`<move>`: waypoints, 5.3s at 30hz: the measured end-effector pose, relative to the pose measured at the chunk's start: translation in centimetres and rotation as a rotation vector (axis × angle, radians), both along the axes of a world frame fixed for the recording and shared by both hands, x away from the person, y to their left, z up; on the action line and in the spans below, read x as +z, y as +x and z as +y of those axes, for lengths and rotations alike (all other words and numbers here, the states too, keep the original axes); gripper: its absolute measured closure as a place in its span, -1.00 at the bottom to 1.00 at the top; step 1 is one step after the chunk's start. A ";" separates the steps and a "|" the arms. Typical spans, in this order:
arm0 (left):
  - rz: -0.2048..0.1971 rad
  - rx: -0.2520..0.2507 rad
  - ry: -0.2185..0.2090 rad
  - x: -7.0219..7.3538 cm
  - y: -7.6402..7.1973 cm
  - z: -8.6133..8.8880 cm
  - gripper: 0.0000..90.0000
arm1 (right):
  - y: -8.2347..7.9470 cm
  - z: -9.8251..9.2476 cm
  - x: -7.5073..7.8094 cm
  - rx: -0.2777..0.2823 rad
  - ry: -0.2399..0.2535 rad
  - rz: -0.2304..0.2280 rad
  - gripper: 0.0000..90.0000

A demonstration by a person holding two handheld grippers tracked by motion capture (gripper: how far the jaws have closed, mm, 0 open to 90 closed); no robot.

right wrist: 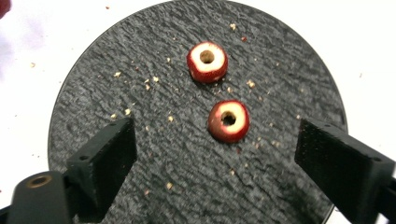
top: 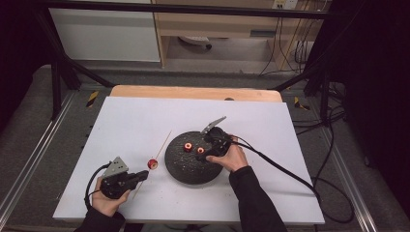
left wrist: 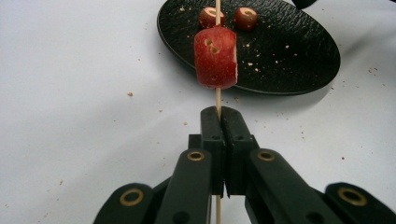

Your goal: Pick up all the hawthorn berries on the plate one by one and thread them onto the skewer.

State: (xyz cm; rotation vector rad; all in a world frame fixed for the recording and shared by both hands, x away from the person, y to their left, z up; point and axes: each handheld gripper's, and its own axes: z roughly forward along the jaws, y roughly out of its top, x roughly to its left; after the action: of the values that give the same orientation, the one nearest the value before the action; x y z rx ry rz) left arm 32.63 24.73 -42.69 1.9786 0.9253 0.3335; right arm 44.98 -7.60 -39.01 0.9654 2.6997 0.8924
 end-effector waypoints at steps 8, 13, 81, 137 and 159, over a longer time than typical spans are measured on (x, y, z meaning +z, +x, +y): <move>0.013 0.001 -0.001 0.1 0.1 0.2 0.96 | 1.6 1.3 0.3 0.026 -0.056 0.041 -0.45; 0.018 -0.001 -0.001 0.1 0.2 0.2 0.96 | 2.5 2.0 -0.2 0.072 -0.117 0.067 -0.24; 0.009 -0.017 -0.011 0.4 -0.3 -0.4 0.96 | -0.5 -0.7 1.0 -0.018 0.129 0.107 0.40; -0.003 -0.010 -0.068 0.5 -1.7 -3.9 0.96 | -4.8 -3.2 0.7 -0.334 0.977 -0.124 0.40; 0.014 0.017 -0.101 1.0 -1.3 -6.8 0.96 | -4.0 -3.1 0.9 -0.427 1.131 -0.187 0.40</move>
State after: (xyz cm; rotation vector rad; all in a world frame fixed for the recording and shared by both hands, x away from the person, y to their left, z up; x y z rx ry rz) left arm 31.28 17.89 -41.68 1.8840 0.9503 0.2780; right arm 41.03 -10.73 -38.13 1.4015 1.5662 2.2676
